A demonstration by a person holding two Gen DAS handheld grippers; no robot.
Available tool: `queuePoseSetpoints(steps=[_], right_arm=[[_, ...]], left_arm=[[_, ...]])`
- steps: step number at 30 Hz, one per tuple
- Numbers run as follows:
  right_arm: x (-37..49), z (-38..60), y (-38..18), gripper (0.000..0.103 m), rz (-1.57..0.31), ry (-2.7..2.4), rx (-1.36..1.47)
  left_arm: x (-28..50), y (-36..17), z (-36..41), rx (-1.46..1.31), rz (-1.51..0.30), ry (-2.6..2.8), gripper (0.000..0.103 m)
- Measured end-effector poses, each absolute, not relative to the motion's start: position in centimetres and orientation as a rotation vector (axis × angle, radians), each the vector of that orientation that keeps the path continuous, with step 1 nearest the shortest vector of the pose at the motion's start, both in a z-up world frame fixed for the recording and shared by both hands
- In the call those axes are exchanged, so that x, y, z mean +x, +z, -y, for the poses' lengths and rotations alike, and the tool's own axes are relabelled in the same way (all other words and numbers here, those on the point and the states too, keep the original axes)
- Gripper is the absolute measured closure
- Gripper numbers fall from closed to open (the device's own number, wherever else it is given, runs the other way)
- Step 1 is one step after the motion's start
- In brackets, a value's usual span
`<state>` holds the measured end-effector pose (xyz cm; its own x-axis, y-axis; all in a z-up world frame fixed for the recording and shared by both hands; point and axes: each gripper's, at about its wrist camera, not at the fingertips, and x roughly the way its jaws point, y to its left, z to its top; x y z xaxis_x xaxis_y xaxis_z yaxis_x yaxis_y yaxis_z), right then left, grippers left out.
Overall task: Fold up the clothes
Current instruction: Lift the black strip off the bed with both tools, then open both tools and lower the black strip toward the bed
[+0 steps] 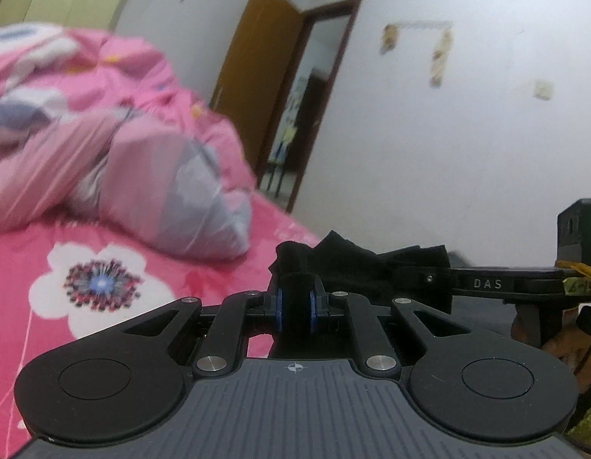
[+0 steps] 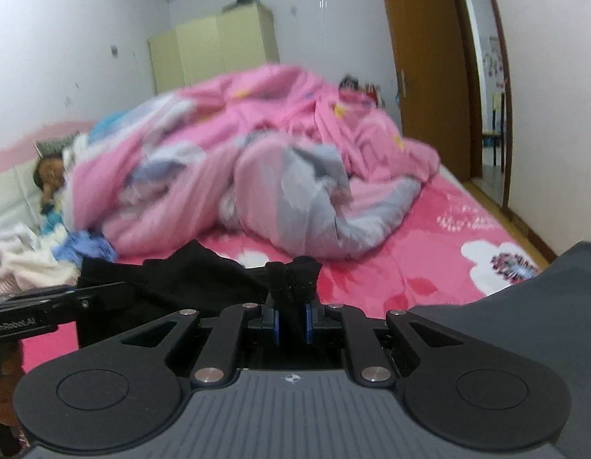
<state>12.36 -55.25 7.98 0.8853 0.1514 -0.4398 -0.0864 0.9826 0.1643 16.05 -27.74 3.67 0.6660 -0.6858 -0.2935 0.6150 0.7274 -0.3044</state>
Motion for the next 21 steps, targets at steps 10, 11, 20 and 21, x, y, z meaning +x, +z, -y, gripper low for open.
queuePoseSetpoints(steps=[10, 11, 20, 21], right_arm=[[21.2, 53.5, -1.1, 0.058, -0.662, -0.004, -0.019], [21.5, 53.5, -1.6, 0.056, -0.66, -0.022, -0.027], [16.8, 53.6, 2.3, 0.049, -0.404, -0.096, 0.014], [15.4, 53.5, 3.3, 0.049, -0.364, -0.084, 0.03]], left_arm=[[24.6, -3.3, 26.7, -0.286, -0.725, -0.607, 0.068], [24.7, -3.4, 25.9, -0.313, -0.725, -0.592, 0.067], [21.5, 0.0, 23.2, -0.273, -0.623, -0.681, 0.066], [20.9, 0.3, 23.7, -0.239, -0.617, -0.718, 0.066]])
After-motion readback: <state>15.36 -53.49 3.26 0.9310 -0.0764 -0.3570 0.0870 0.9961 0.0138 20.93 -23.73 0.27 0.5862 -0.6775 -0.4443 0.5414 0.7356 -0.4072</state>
